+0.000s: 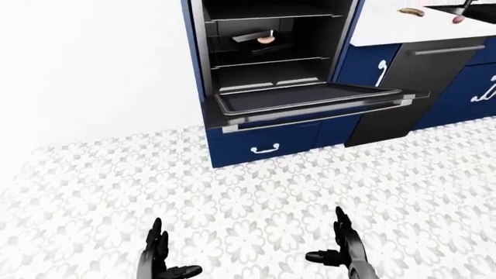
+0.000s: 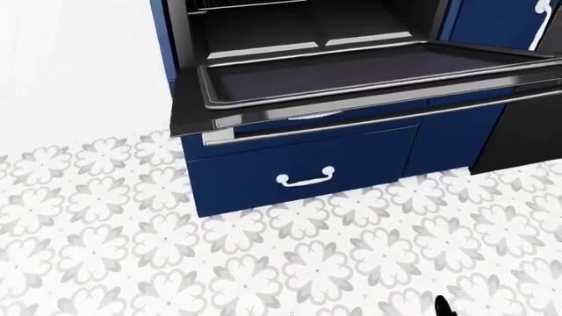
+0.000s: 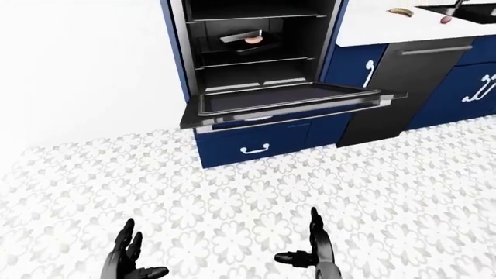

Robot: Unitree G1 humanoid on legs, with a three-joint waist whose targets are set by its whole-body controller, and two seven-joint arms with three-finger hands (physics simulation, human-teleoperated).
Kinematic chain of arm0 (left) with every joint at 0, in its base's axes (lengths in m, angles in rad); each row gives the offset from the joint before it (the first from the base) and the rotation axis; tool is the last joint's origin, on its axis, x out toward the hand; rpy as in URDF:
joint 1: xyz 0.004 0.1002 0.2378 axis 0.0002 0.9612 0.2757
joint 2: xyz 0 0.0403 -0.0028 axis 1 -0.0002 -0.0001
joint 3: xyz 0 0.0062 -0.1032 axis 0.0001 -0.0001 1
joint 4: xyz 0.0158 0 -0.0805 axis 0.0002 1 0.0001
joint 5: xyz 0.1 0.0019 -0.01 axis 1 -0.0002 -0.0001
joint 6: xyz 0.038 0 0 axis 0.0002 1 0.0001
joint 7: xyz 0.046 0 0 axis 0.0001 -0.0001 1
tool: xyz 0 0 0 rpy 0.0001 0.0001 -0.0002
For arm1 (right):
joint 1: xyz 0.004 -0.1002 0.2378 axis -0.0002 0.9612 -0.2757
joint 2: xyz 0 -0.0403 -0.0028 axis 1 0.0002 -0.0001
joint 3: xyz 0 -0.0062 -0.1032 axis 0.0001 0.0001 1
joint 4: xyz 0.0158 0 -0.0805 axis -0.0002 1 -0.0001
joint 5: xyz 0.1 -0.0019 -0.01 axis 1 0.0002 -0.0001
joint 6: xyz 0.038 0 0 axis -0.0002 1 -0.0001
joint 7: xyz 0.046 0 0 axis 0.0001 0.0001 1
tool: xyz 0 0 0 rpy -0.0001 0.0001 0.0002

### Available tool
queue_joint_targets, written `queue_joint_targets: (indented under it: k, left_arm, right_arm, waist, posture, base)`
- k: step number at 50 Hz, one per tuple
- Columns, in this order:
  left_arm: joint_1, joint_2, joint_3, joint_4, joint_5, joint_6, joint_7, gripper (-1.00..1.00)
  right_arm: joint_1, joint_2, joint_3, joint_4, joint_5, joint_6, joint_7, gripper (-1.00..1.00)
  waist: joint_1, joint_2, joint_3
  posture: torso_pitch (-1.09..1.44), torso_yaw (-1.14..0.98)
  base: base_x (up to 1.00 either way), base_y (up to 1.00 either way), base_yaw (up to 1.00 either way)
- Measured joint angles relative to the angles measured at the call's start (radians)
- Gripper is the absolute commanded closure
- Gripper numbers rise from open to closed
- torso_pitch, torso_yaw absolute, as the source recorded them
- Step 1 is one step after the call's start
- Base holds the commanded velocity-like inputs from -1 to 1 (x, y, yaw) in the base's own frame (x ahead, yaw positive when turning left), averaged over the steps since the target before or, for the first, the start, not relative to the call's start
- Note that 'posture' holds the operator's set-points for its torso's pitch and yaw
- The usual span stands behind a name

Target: Close the oven door.

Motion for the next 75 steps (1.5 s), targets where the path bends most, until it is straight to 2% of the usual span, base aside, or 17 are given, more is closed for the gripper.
queue_joint_targets:
  k: [3, 5, 9, 11, 16, 31, 34, 36, 39, 42, 48, 51, 57, 65, 68, 70, 75]
  left_arm:
    - [0.005, -0.006, -0.007, 0.009, 0.011, 0.004, -0.006, -1.00]
    - [0.002, -0.003, -0.004, 0.007, 0.012, 0.003, -0.008, -1.00]
    - [-0.002, 0.003, 0.003, -0.003, 0.006, -0.005, -0.008, -1.00]
    - [0.000, 0.005, 0.004, -0.002, 0.003, -0.009, -0.008, -1.00]
    - [0.006, 0.019, 0.016, 0.003, -0.009, -0.005, 0.001, -1.00]
    - [0.003, 0.015, 0.011, 0.002, -0.008, 0.000, -0.007, -1.00]
    - [0.001, 0.019, 0.012, -0.003, -0.010, -0.005, -0.006, -1.00]
    - [-0.002, 0.005, 0.008, -0.005, -0.010, -0.005, -0.006, -1.00]
    - [0.001, -0.005, -0.003, 0.003, 0.001, 0.001, -0.014, -1.00]
    - [0.001, -0.002, -0.001, 0.004, 0.002, 0.003, -0.016, -1.00]
    - [-0.001, 0.004, 0.004, 0.000, -0.007, -0.006, -0.013, -1.00]
    - [-0.004, 0.002, 0.000, 0.001, -0.002, -0.001, -0.009, -1.00]
    - [0.000, 0.017, 0.014, 0.002, -0.011, 0.001, -0.005, -1.00]
    - [-0.004, 0.013, 0.007, 0.001, -0.007, 0.005, -0.007, -1.00]
    - [-0.004, 0.016, 0.009, 0.000, -0.007, 0.004, -0.007, -1.00]
    - [-0.006, 0.002, 0.006, -0.001, -0.007, 0.004, -0.006, -1.00]
    - [-0.006, -0.001, -0.005, 0.004, 0.007, 0.013, -0.011, -1.00]
  right_arm:
    - [0.008, -0.004, -0.005, 0.006, 0.004, 0.000, -0.006, -1.00]
    - [0.005, -0.006, -0.005, 0.003, 0.005, -0.002, -0.008, -1.00]
    - [0.004, -0.005, -0.002, -0.002, 0.003, -0.009, -0.010, -1.00]
    - [0.003, -0.005, 0.000, 0.000, 0.000, -0.012, -0.010, -1.00]
    - [0.007, 0.024, 0.020, 0.006, -0.021, -0.011, 0.002, -1.00]
    - [0.005, 0.012, 0.013, 0.000, -0.023, -0.021, -0.003, -1.00]
    - [0.006, 0.011, 0.013, 0.001, -0.026, -0.020, -0.002, -1.00]
    - [0.006, -0.001, 0.008, 0.001, -0.024, -0.017, -0.005, -1.00]
    - [0.013, -0.007, 0.001, 0.005, -0.017, -0.016, -0.012, -1.00]
    - [0.010, -0.006, 0.003, 0.002, -0.017, -0.017, -0.014, -1.00]
    - [0.006, 0.001, 0.008, 0.002, -0.024, -0.016, -0.013, -1.00]
    - [0.005, -0.002, 0.005, 0.001, -0.024, -0.019, -0.010, -1.00]
    - [0.002, 0.020, 0.019, 0.003, -0.034, -0.012, 0.000, -1.00]
    - [-0.004, 0.007, 0.010, -0.005, -0.024, -0.017, -0.008, -1.00]
    - [-0.003, 0.011, 0.013, -0.003, -0.025, -0.018, -0.006, -1.00]
    - [-0.002, -0.001, 0.009, -0.002, -0.025, -0.014, -0.007, -1.00]
    - [0.008, -0.006, 0.001, 0.005, -0.016, -0.015, -0.013, -1.00]
  waist:
    - [-0.001, 0.000, -0.015]
    - [0.003, 0.020, -0.010]
    - [0.005, 0.092, 0.002]
    - [0.011, 0.147, -0.006]
    - [0.039, 0.138, -0.007]
    - [0.033, 0.037, -0.008]
    - [0.027, -0.003, -0.011]
    - [0.013, 0.014, -0.011]
    - [0.007, 0.010, -0.017]
    - [0.011, 0.028, -0.010]
    - [0.018, 0.099, -0.004]
    - [0.020, 0.158, -0.010]
    - [0.038, 0.128, -0.008]
    - [0.031, 0.039, -0.006]
    - [0.029, -0.010, -0.010]
    - [0.015, 0.010, -0.008]
    - [0.012, 0.024, -0.013]
  posture:
    - [0.00, 0.00]
    - [0.00, 0.00]
    - [0.00, 0.00]
    - [0.00, 0.00]
    - [0.00, 0.00]
    - [0.00, 0.00]
    - [0.00, 0.00]
    - [0.00, 0.00]
    - [0.00, 0.00]
    - [0.00, 0.00]
    - [0.00, 0.00]
    - [0.00, 0.00]
    - [0.00, 0.00]
    - [0.00, 0.00]
    - [0.00, 0.00]
    - [0.00, 0.00]
    - [0.00, 0.00]
  base:
    - [0.00, 0.38, 0.00]
    - [0.00, 0.38, 0.00]
    - [0.00, 0.38, 0.00]
    - [0.00, 0.33, 0.00]
    - [0.00, 0.26, 0.00]
    - [0.00, 0.10, 0.00]
    - [0.00, 0.10, 0.00]
    - [0.00, 0.10, 0.00]
    - [0.00, 0.10, 0.00]
    - [0.00, 0.10, 0.00]
    - [0.00, 0.10, 0.00]
    - [0.00, 0.10, 0.00]
    - [0.00, 0.10, 0.00]
    - [0.00, 0.10, 0.00]
    - [0.00, 0.10, 0.00]
    - [0.00, 0.10, 0.00]
    - [0.00, 0.10, 0.00]
